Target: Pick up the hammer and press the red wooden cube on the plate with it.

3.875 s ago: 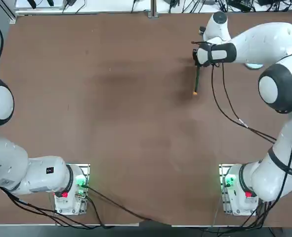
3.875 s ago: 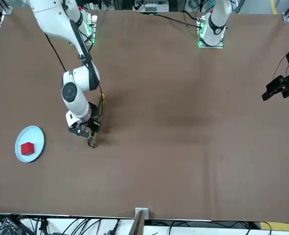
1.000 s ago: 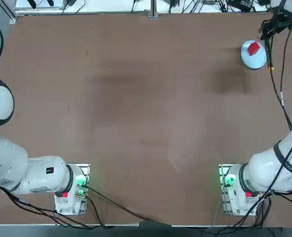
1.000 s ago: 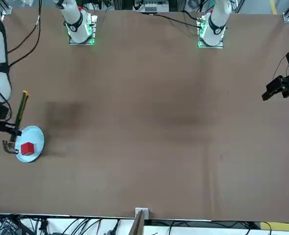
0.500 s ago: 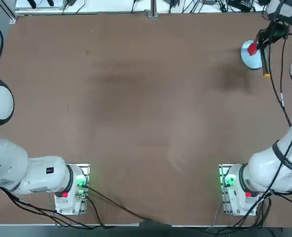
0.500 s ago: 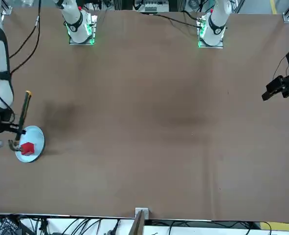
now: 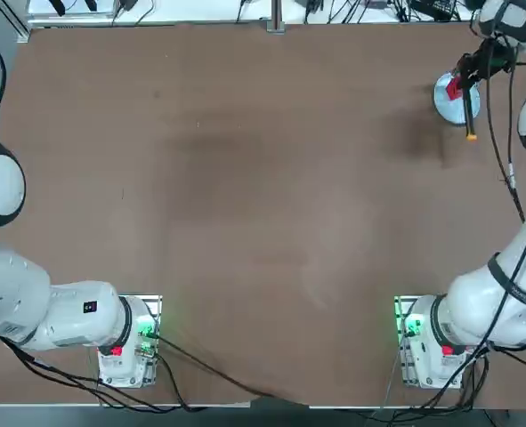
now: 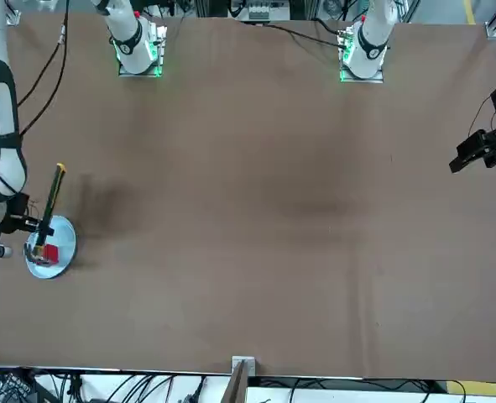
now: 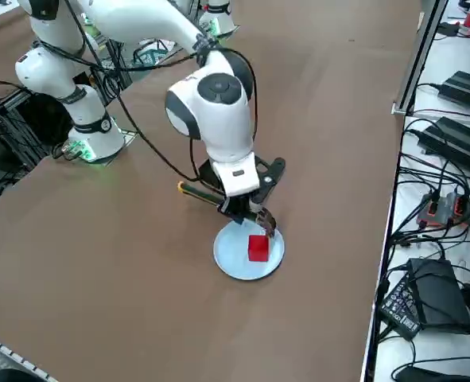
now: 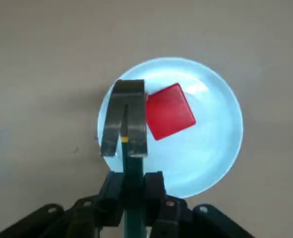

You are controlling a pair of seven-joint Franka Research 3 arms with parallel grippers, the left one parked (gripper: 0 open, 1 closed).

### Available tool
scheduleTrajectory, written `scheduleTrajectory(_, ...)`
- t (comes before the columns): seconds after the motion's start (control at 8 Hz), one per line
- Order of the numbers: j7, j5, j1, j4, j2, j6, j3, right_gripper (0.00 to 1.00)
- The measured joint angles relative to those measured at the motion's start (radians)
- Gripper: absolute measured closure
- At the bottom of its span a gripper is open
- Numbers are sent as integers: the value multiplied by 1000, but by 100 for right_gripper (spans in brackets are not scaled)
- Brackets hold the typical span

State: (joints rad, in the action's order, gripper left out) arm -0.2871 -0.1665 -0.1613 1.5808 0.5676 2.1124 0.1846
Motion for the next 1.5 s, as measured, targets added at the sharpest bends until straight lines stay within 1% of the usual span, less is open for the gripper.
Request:
scheduleTrajectory(0.25, -1, 62, -3, -66, -43, -107, 2, 79)
scheduleTrajectory(0.38, -2, 72, -7, -77, -51, -128, 3, 79)
scheduleTrajectory(0.5, -2, 73, -13, -72, -41, -132, 3, 79)
scheduleTrajectory(0.62, -5, 72, -24, -65, -13, -124, 3, 79)
scheduleTrajectory(0.88, -20, 38, -40, -55, 54, -81, 3, 79)
scheduleTrajectory(1.0, -23, 24, -39, -55, 73, -66, 1, 79)
scheduleTrajectory(1.12, -23, 20, -36, -57, 75, -62, -3, 79)
scheduleTrajectory(1.38, -23, 19, -12, -75, 45, -81, -10, 79)
scheduleTrajectory(1.5, -22, 19, 11, -85, 7, -126, -11, 79)
